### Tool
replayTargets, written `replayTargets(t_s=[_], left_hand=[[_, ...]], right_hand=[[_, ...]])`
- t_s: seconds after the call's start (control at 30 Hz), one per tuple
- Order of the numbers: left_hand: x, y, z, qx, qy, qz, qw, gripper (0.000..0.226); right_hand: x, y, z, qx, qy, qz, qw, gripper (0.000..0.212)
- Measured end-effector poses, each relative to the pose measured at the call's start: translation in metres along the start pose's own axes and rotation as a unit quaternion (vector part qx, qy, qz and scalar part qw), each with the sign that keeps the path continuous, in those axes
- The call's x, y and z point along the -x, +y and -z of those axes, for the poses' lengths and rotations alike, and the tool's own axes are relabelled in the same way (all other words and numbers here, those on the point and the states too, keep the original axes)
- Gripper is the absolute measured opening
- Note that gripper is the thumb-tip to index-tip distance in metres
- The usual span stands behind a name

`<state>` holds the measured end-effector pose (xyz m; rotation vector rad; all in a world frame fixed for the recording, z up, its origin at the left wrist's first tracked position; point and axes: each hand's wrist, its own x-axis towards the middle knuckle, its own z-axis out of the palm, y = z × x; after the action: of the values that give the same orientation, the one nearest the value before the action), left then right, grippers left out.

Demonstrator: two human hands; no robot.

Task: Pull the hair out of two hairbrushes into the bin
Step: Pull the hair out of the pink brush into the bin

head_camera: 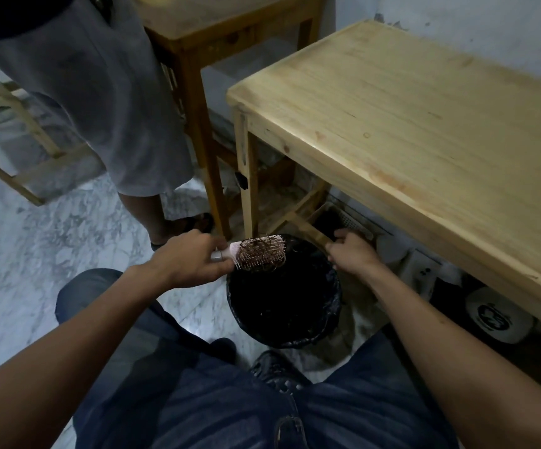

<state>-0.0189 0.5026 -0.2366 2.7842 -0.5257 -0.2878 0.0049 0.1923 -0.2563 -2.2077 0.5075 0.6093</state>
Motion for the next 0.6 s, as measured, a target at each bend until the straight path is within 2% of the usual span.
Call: replayTargets(t_s=[0.07, 0.13, 0.2, 0.27, 0.37, 0.5, 0.6], left_hand=[[-0.002, 0.007, 0.001, 0.0, 0.0, -0.005, 1.0, 0.03], [-0.005, 0.014, 0.002, -0.01, 0.001, -0.017, 1.0, 0.037], [-0.007, 0.017, 0.003, -0.019, 0.001, -0.028, 0.999, 0.046], [-0.008, 0.018, 0.004, -0.02, 0.004, -0.037, 0.999, 0.052], [-0.007, 0.013, 0.005, -0.01, 0.013, -0.036, 0.999, 0.05], [-0.004, 0.005, 0.002, -0.019, 0.008, -0.02, 1.0, 0.053], [-0.004, -0.002, -0.003, -0.017, -0.001, -0.004, 1.0, 0.053]], right_hand=[[0.005, -0.005, -0.004, -0.002, -0.011, 0.067, 0.998, 0.071], [0.015, -0.014, -0.008, -0.07, -0.058, 0.13, 0.987, 0.074], [0.018, -0.02, -0.011, -0.128, -0.134, 0.17, 0.968, 0.061], [0.02, -0.024, -0.013, -0.152, -0.17, 0.176, 0.958, 0.042], [0.022, -0.025, -0.012, -0.182, -0.17, 0.161, 0.955, 0.023], [0.017, -0.012, -0.011, -0.123, -0.161, 0.167, 0.965, 0.025], [0.012, -0.001, -0.012, -0.087, -0.113, 0.186, 0.972, 0.014]])
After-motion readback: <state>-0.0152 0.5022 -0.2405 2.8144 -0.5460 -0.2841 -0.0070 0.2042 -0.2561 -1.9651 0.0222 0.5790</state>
